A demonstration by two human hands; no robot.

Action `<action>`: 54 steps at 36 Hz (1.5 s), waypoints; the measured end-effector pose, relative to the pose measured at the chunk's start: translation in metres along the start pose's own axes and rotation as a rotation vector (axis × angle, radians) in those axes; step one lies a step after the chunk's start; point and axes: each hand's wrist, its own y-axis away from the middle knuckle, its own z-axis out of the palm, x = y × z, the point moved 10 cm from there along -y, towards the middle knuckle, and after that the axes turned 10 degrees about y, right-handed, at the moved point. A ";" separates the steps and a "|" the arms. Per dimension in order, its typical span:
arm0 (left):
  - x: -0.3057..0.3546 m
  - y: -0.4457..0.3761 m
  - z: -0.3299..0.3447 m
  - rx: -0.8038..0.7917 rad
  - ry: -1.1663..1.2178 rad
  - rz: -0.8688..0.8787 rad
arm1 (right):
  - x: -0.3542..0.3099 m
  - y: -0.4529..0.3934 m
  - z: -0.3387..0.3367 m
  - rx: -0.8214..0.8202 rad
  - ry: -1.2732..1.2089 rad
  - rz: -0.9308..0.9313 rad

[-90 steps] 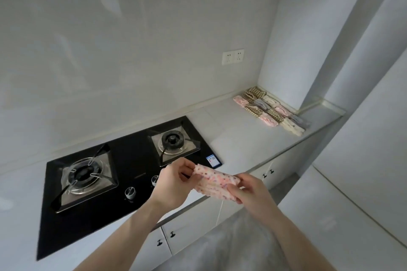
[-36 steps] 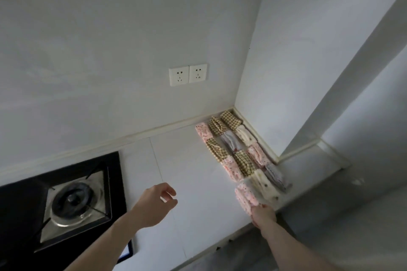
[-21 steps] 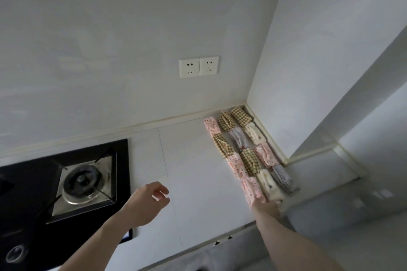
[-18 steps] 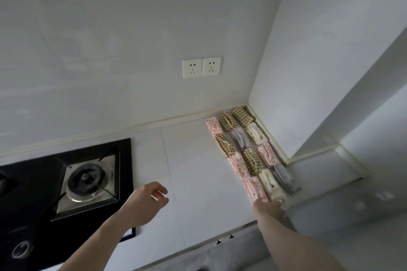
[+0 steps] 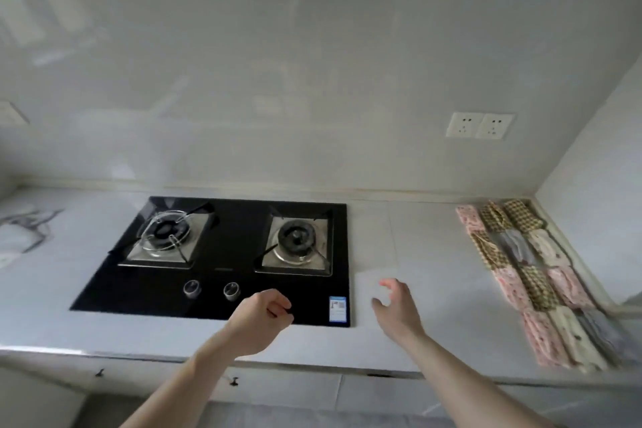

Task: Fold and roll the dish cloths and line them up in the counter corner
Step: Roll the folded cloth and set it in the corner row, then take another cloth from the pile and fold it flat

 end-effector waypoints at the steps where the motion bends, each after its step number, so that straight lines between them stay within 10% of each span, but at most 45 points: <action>1: -0.014 0.010 -0.015 0.025 0.013 -0.010 | -0.027 0.007 0.016 -0.031 -0.014 -0.050; 21: -0.260 0.183 -0.254 0.494 0.229 -0.205 | -0.370 0.149 0.231 -0.463 -0.032 -0.597; 40: -0.390 0.190 -0.473 0.738 0.290 -0.278 | -0.600 0.160 0.411 -0.655 -0.019 -0.750; 54: -0.470 0.102 -0.564 0.502 0.109 -0.252 | -0.685 0.131 0.480 -0.565 0.019 -0.707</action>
